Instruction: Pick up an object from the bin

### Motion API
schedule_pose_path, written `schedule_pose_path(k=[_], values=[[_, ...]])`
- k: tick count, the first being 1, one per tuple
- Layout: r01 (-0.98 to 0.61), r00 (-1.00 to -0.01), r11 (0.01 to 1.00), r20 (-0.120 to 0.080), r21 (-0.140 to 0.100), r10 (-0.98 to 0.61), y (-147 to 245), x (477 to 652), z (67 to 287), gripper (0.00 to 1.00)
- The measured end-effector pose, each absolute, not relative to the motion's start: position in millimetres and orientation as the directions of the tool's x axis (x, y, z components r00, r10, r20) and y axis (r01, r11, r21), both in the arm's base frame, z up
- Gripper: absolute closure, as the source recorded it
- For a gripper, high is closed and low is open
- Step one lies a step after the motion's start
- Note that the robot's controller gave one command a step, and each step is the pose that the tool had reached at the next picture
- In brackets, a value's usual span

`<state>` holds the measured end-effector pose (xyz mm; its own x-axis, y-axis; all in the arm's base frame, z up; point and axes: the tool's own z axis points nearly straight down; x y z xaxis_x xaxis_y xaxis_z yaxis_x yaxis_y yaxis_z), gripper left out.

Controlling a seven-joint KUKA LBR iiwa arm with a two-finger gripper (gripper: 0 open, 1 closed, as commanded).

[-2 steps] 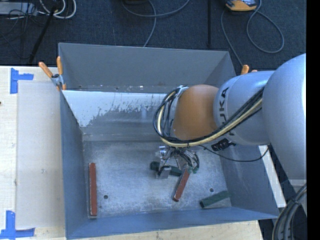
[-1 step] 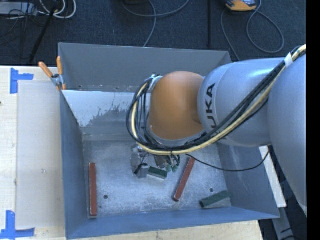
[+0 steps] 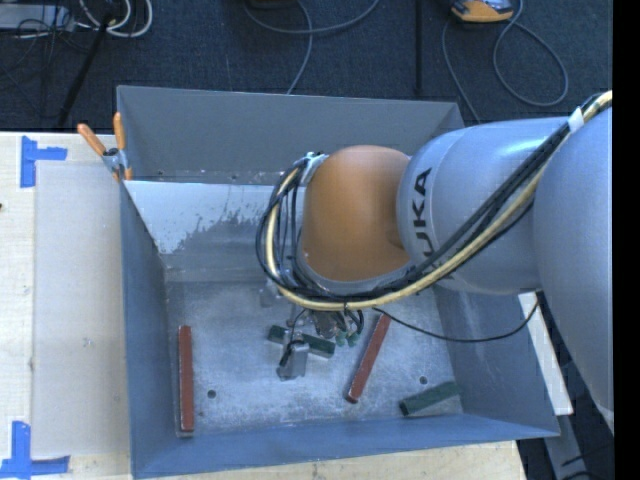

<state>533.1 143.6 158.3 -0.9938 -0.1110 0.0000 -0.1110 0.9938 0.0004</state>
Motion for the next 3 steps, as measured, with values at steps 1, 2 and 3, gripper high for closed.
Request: schedule_pose_path(k=[1, 2, 3], values=[[-0.327, -0.945, 0.945, 0.0, 0.0, -0.327, 126, 603.6, 104, 0.0], [-0.279, -0.96, 0.96, 0.003, 0.0, -0.279, 72, 588.8, 74, 0.0], [-0.272, -0.962, 0.962, 0.005, 0.003, -0.272, 103, 542.1, 69, 0.0]])
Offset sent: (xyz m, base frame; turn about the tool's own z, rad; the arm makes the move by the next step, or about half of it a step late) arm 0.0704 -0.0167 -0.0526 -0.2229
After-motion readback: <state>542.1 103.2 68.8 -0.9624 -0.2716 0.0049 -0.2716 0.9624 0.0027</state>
